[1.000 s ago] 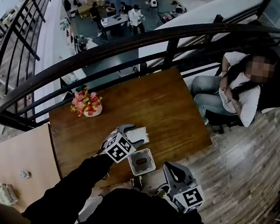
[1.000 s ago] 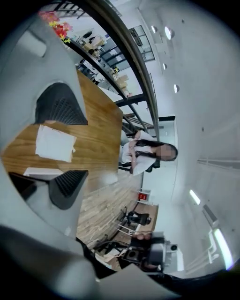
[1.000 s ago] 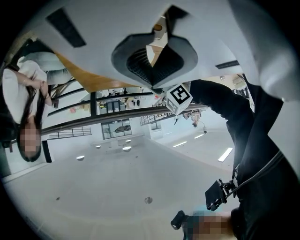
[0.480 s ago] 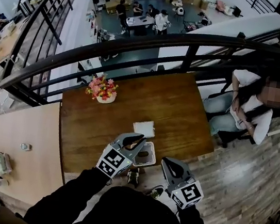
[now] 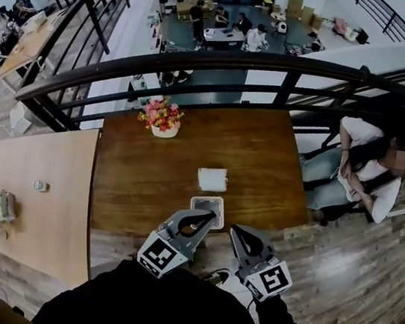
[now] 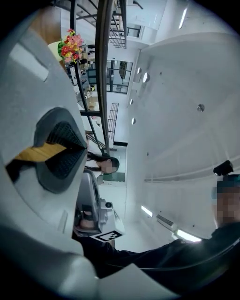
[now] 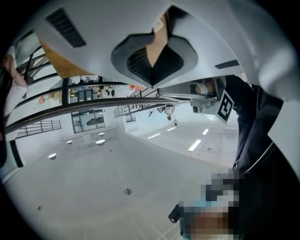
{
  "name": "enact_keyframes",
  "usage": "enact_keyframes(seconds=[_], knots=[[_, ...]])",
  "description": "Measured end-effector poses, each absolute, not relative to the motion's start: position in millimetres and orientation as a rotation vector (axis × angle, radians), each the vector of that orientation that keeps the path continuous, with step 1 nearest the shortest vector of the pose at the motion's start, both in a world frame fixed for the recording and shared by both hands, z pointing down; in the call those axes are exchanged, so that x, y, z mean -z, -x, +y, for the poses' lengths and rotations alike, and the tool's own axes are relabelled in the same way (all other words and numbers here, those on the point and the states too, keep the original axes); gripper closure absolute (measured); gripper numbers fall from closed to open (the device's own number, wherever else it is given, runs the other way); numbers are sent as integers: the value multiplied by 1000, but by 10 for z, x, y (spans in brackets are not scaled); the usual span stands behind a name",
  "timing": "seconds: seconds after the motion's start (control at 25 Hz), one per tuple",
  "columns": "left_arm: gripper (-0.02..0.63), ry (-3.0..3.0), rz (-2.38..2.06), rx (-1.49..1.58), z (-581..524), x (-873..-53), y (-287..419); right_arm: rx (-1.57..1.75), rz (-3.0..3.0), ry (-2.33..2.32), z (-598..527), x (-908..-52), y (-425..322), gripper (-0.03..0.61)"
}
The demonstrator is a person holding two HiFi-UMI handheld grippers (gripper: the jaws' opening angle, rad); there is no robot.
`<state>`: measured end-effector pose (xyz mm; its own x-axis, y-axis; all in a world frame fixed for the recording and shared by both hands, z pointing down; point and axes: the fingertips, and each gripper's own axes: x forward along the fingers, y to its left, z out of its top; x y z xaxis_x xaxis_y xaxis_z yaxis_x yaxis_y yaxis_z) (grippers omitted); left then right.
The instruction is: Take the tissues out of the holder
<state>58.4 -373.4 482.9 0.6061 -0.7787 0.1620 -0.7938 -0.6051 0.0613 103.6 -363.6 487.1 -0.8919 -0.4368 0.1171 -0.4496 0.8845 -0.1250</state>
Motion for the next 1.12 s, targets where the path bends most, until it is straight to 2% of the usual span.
enact_keyframes(seconds=[1.12], knots=[[604, -2747, -1324, -147, -3303, -4761, -891, -192, -3015, -691, -3336, -4817, -1183, 577]])
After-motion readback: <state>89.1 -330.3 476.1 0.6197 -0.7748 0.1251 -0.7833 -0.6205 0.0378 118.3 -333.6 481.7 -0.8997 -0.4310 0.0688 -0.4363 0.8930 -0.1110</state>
